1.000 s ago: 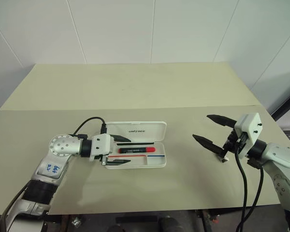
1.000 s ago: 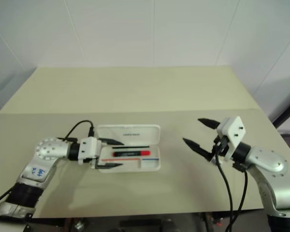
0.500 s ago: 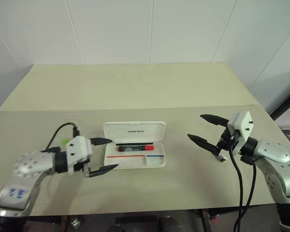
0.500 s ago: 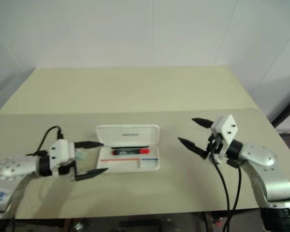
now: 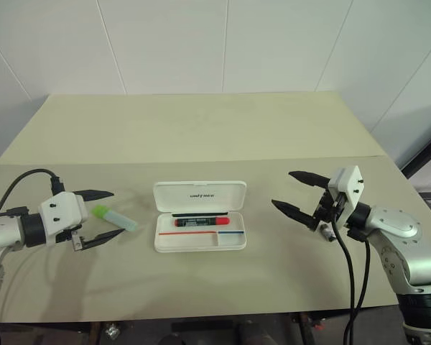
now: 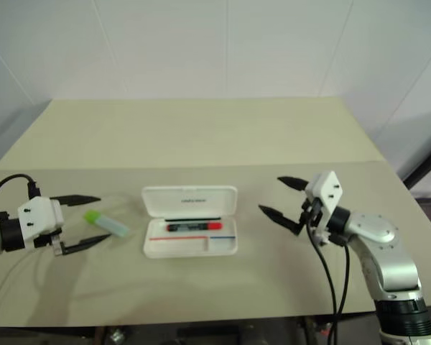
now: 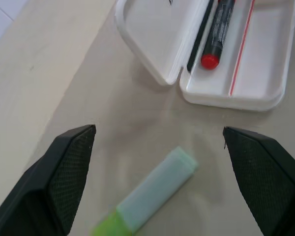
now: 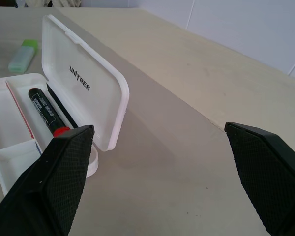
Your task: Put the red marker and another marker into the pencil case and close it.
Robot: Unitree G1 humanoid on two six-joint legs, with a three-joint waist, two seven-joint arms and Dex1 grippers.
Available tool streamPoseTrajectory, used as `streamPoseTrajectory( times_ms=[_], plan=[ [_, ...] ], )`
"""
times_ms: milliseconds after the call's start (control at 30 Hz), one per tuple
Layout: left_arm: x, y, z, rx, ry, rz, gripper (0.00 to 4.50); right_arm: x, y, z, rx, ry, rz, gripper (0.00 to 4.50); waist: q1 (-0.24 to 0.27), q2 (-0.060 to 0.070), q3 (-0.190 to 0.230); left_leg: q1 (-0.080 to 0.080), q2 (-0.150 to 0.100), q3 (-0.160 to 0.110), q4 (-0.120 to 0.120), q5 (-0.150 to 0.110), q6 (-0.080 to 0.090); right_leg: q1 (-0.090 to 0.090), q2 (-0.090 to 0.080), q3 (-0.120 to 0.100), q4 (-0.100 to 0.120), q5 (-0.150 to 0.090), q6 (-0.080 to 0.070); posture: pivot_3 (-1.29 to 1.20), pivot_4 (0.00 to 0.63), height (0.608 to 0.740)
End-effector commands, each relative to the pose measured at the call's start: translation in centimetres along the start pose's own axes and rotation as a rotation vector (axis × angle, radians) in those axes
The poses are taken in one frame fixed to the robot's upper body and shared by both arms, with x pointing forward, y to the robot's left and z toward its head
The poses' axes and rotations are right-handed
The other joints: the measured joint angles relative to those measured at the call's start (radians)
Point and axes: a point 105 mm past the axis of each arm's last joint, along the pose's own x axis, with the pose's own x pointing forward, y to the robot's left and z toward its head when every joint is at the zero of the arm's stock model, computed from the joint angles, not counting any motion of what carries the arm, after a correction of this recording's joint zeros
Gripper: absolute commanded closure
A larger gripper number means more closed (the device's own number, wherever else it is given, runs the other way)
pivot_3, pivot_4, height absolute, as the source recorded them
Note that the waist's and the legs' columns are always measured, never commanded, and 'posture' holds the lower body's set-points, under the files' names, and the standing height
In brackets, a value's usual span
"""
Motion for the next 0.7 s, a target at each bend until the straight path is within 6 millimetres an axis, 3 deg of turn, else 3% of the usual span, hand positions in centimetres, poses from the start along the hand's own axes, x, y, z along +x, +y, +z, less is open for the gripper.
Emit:
streamPoseTrajectory(
  times_ms=[33,167,333,700],
  plan=[
    [-1.2,0.8,-1.1,0.105,0.084,-0.071,0.05,-0.2,-0.1,0.9,-0.03,-0.035,-0.013,0.0,0.001,0.0,0.0,0.0,0.0,0.0,0.0,0.0,0.0,0.0,0.0,0.0,0.0,0.0,0.0,0.0,0.15,0.74],
    [-1.4,2.0,-2.4,0.14,0.125,-0.177,0.05,-0.2,-0.2,0.9,-0.034,-0.037,-0.021,0.0,0.003,0.0,0.0,0.0,0.0,0.0,0.001,0.0,0.0,0.001,0.0,0.0,0.001,0.0,0.0,0.0,0.15,0.74],
    [-0.1,2.1,-3.4,0.194,0.141,-0.327,0.05,-0.6,0.2,0.8,-0.027,-0.041,-0.044,0.0,0.005,0.001,0.0,0.0,-0.001,0.0,0.001,0.0,0.0,0.0,0.001,-0.001,0.001,0.0,0.0,0.0,0.15,0.74],
    [3.4,3.3,-3.6,0.229,0.141,-0.443,0.05,-1.3,0.7,1.0,-0.029,-0.038,-0.096,0.0,0.002,0.0,0.0,-0.002,-0.001,-0.001,0.004,0.0,0.0,-0.002,0.001,-0.002,0.006,0.0,0.0,0.0,0.15,0.74]
  ],
)
